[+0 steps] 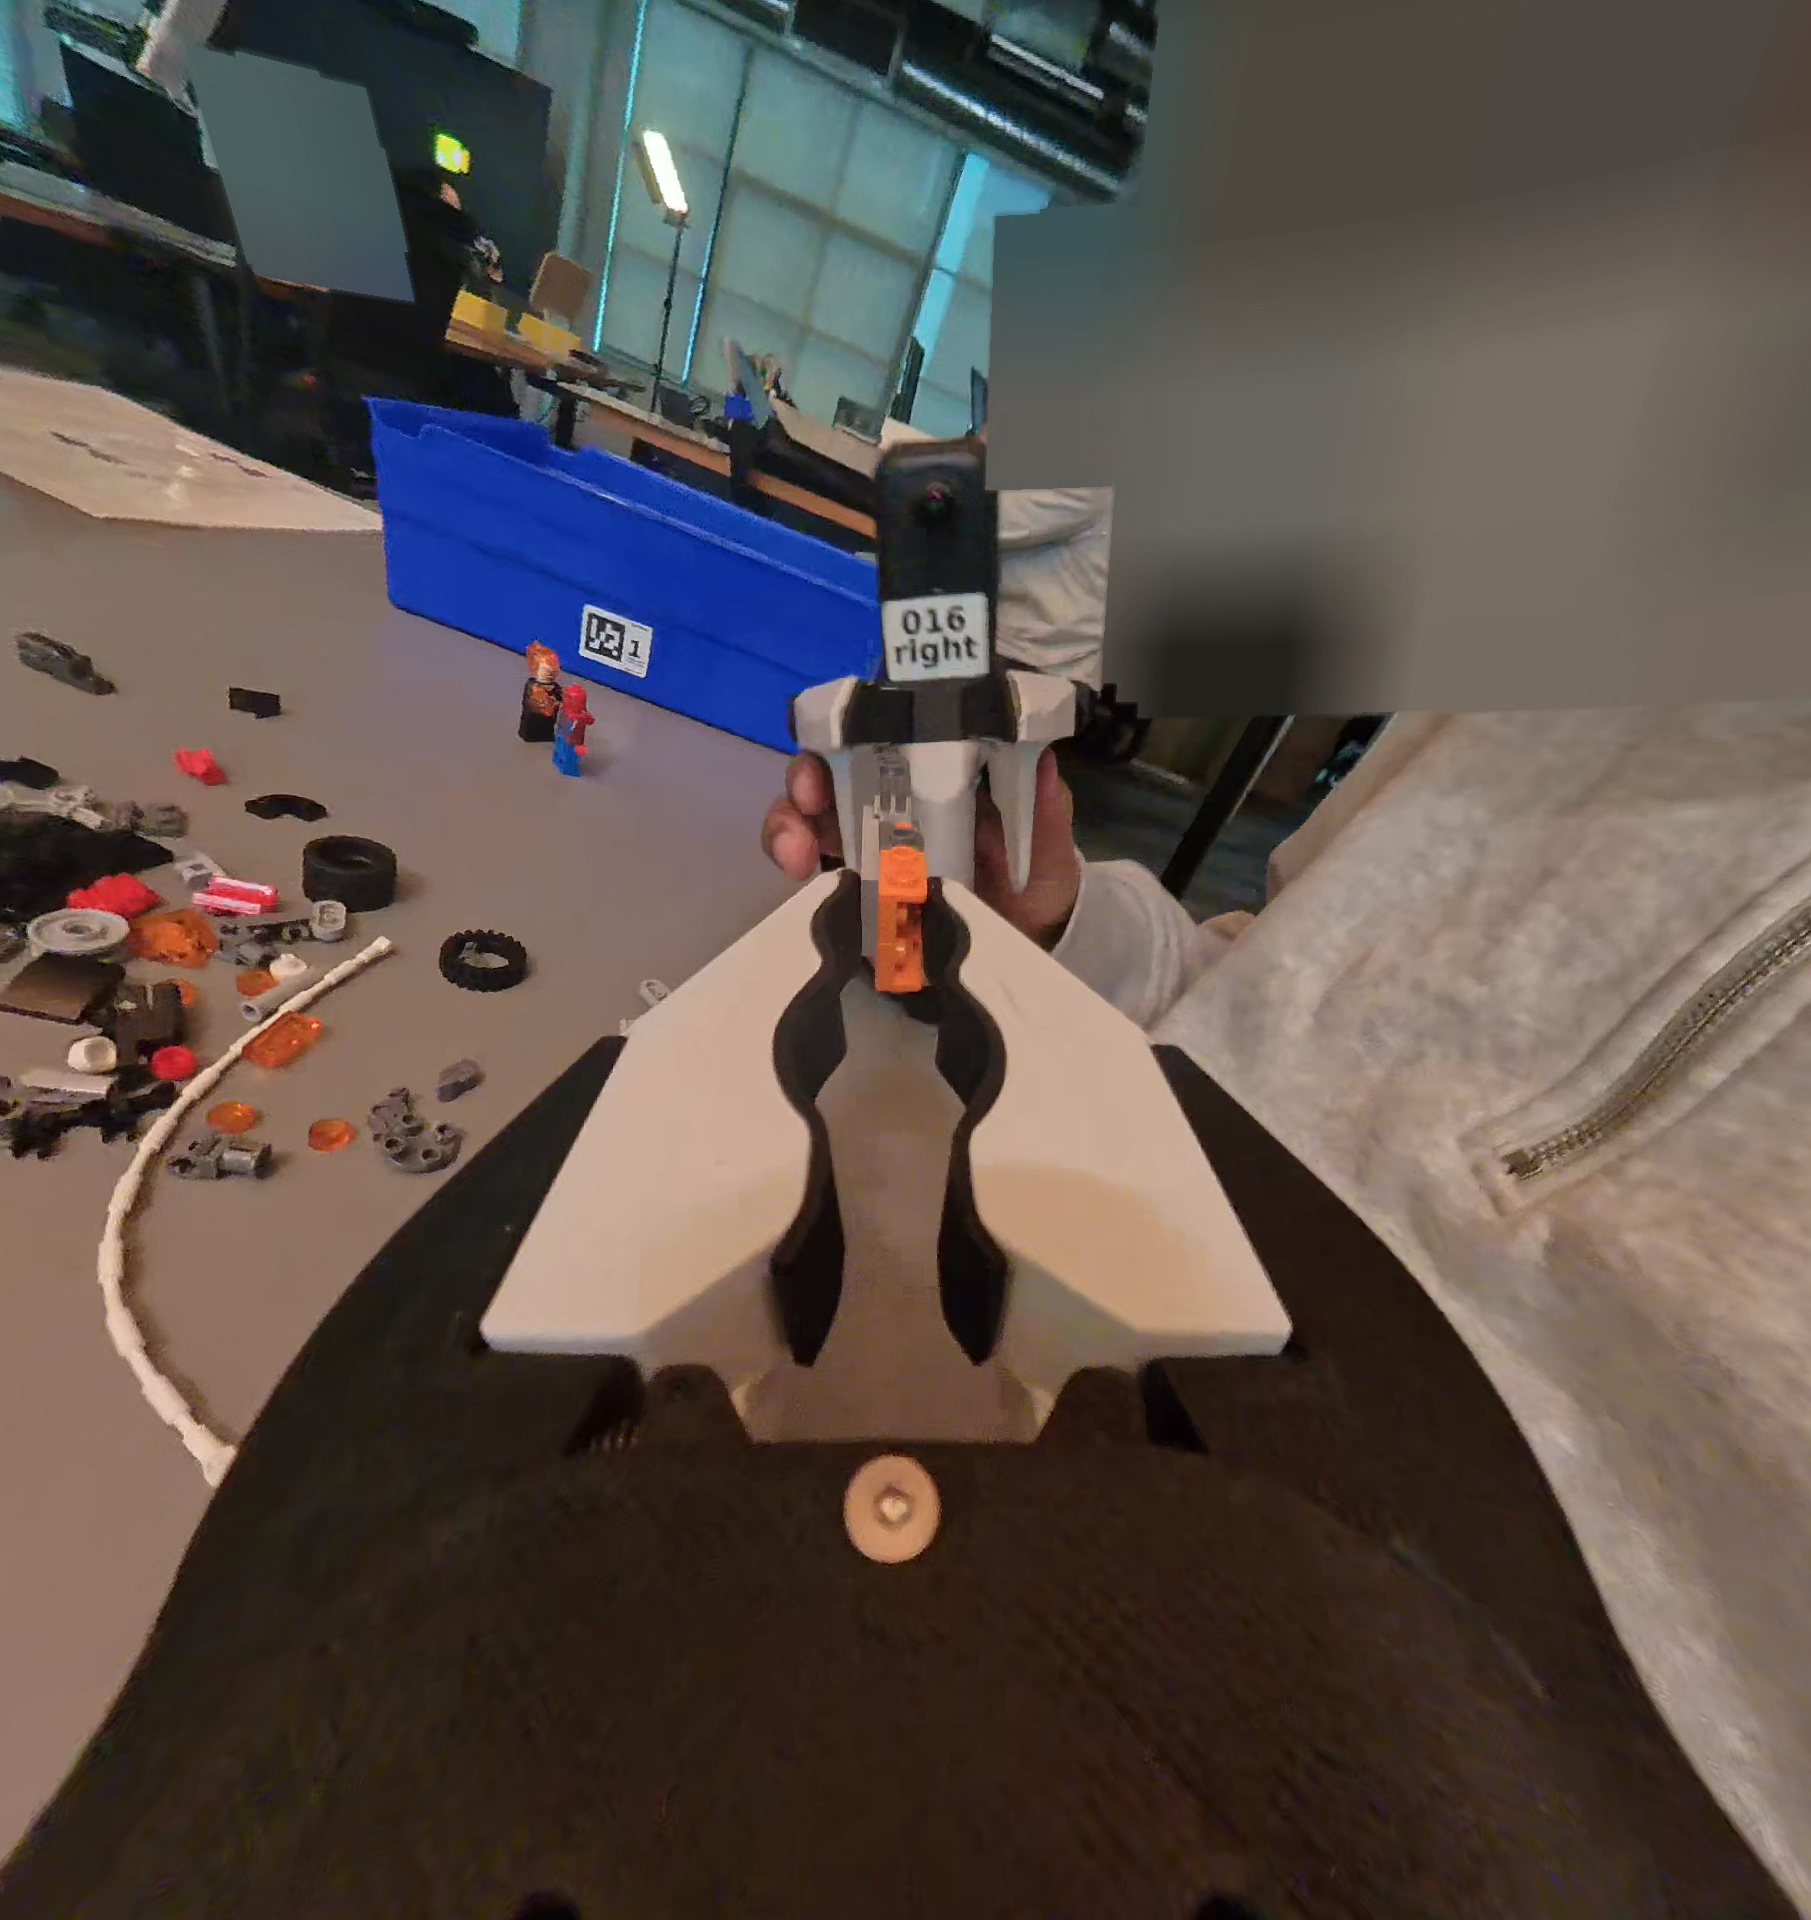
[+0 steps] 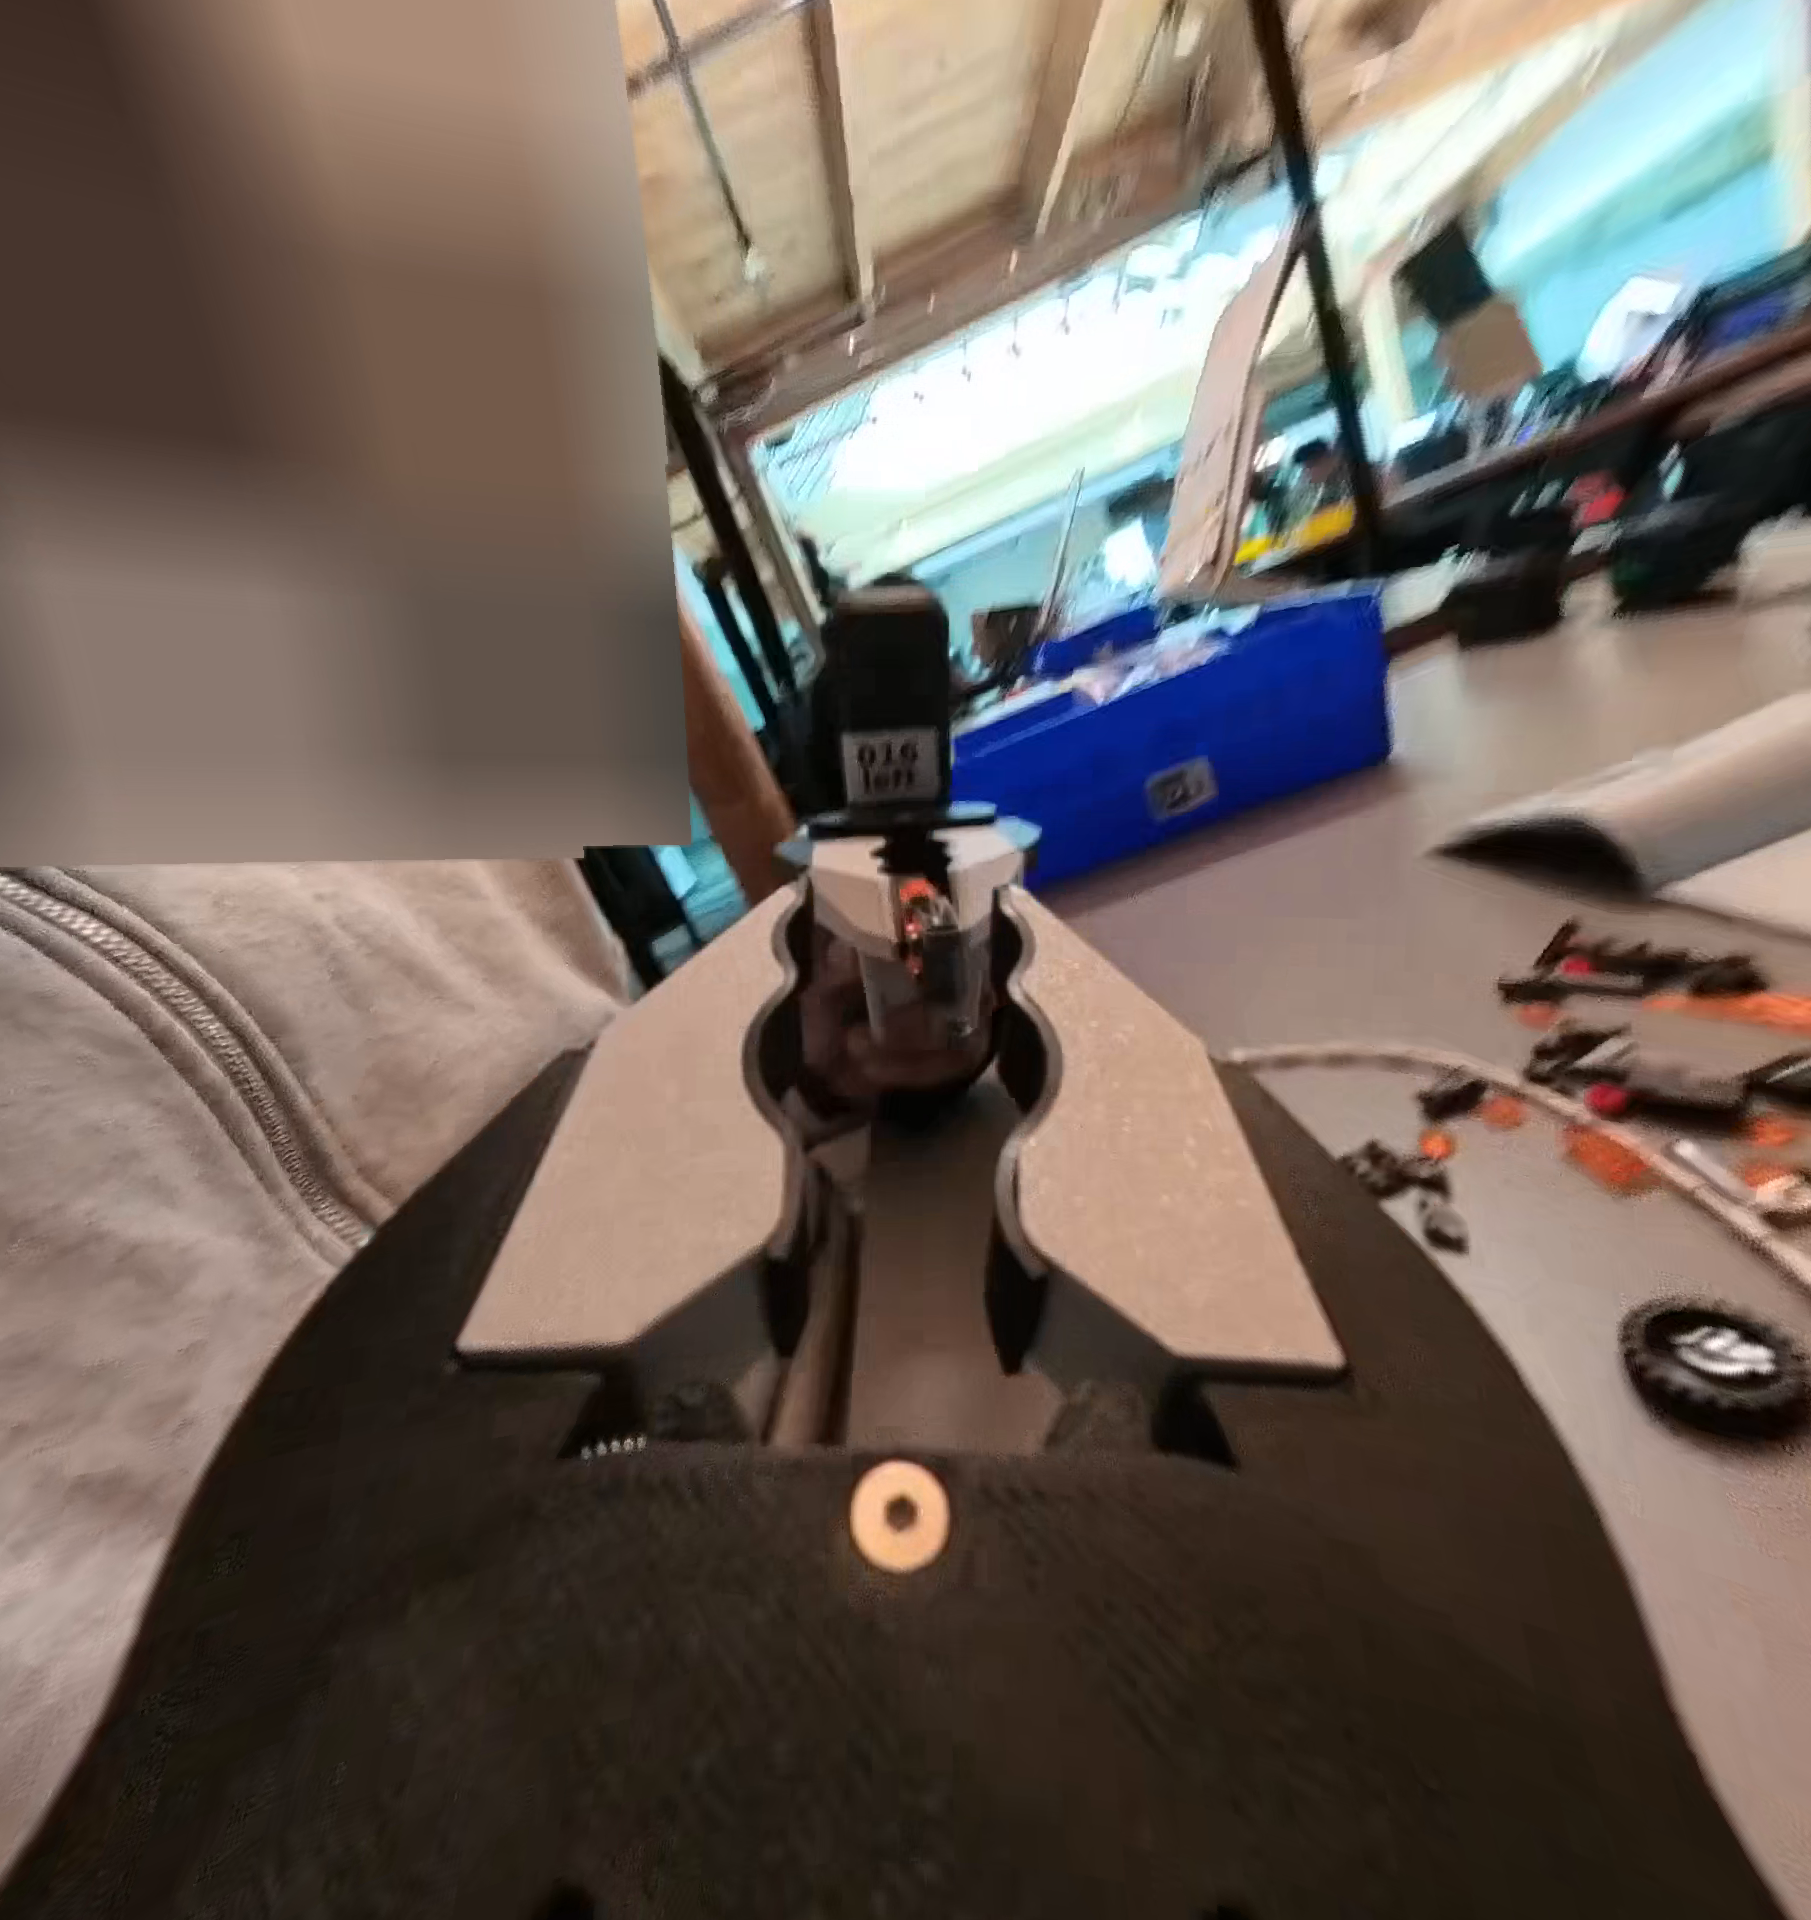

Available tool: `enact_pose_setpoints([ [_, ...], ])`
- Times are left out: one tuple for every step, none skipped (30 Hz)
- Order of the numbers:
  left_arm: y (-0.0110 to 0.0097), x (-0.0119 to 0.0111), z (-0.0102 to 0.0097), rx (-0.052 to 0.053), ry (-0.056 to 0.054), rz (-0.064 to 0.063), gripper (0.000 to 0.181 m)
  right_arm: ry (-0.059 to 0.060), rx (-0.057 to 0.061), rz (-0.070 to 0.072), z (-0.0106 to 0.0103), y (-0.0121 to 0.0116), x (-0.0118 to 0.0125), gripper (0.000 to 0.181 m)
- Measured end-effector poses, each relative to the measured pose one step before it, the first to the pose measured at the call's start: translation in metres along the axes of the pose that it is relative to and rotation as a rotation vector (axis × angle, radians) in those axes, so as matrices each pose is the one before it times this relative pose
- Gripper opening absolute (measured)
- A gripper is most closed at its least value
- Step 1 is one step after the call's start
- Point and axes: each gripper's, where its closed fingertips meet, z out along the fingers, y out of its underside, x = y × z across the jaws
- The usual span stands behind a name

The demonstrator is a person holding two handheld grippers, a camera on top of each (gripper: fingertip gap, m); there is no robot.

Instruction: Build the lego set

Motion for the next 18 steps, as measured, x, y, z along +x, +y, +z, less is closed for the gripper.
enact_pose_setpoints([
  [0.00086,0.00112,0.00058,-0.0071,-0.0024,0.0138,0.009,-0.0095,-0.0379,0.0298,0.00206,0.00480,0.00070,0.032],
  [0.00071,0.00044,0.00042,-0.0054,-0.0024,0.0079,0.009,-0.0015,-0.0202,0.0069,0.00157,0.00273,0.00006,0.031],
  [0.00047,0.00062,0.00026,-0.0040,0.0015,0.0031,0.009,0.0071,-0.0064,-0.0106,0.00063,0.00084,-0.00005,0.029],
  [0.00025,0.00067,0.00020,-0.0018,0.0034,0.0013,0.009,0.0150,-0.0030,-0.0165,-0.00022,0.00011,0.00072,0.028],
  [0.00023,0.00038,0.00018,-0.0017,0.0029,0.0000,0.009,0.0193,-0.0080,-0.0177,-0.00062,0.00044,0.00161,0.028],
  [0.00015,0.00045,0.00005,-0.0009,0.0027,0.0002,0.009,0.0176,-0.0157,-0.0189,-0.00091,0.00120,0.00174,0.028],
  [0.00004,0.00045,0.00008,-0.0005,0.0023,0.0012,0.009,0.0174,-0.0207,-0.0196,-0.00089,0.00172,0.00173,0.028],
  [0.00045,0.00036,0.00031,-0.0026,0.0027,-0.0008,0.009,0.0163,-0.0205,-0.0209,-0.00067,0.00202,0.00131,0.028],
  [0.00062,0.00023,0.00052,-0.0036,0.0030,-0.0019,0.009,0.0129,-0.0195,-0.0205,0.00000,0.00206,0.00061,0.029],
  [0.00038,0.00031,0.00043,-0.0026,0.0020,0.0001,0.009,0.0078,-0.0174,-0.0169,0.00079,0.00225,-0.00026,0.030],
  [0.00043,-0.00008,0.00040,-0.0029,-0.0003,0.0010,0.009,-0.0001,-0.0158,-0.0141,0.00163,0.00215,-0.00139,0.031],
  [0.00081,0.00008,0.00057,-0.0046,0.0012,-0.0008,0.009,-0.0006,-0.0180,-0.0137,0.00188,0.00239,-0.00148,0.031],
  [0.00048,0.00057,0.00049,-0.0029,0.0043,-0.0009,0.009,0.0024,-0.0187,-0.0136,0.00200,0.00263,-0.00115,0.032],
  [0.00016,0.00048,0.00042,-0.0014,0.0028,0.0012,0.009,0.0036,-0.0171,-0.0136,0.00191,0.00230,-0.00096,0.033],
  [0.00056,0.00041,0.00041,-0.0030,0.0025,0.0005,0.009,0.0040,-0.0136,-0.0124,0.00157,0.00190,-0.00080,0.032],
  [0.00067,0.00082,0.00060,-0.0039,0.0066,-0.0021,0.009,0.0025,-0.0073,-0.0094,0.00120,0.00108,-0.00079,0.029],
  [0.00046,0.00097,0.00067,-0.0033,0.0066,-0.0007,0.009,-0.0024,0.0015,-0.0057,0.00083,-0.00016,-0.00117,0.026],
  [0.00071,0.00051,0.00053,-0.0044,0.0024,0.0016,0.009,-0.0077,0.0104,-0.0006,0.00038,-0.00132,-0.00156,0.022],
])
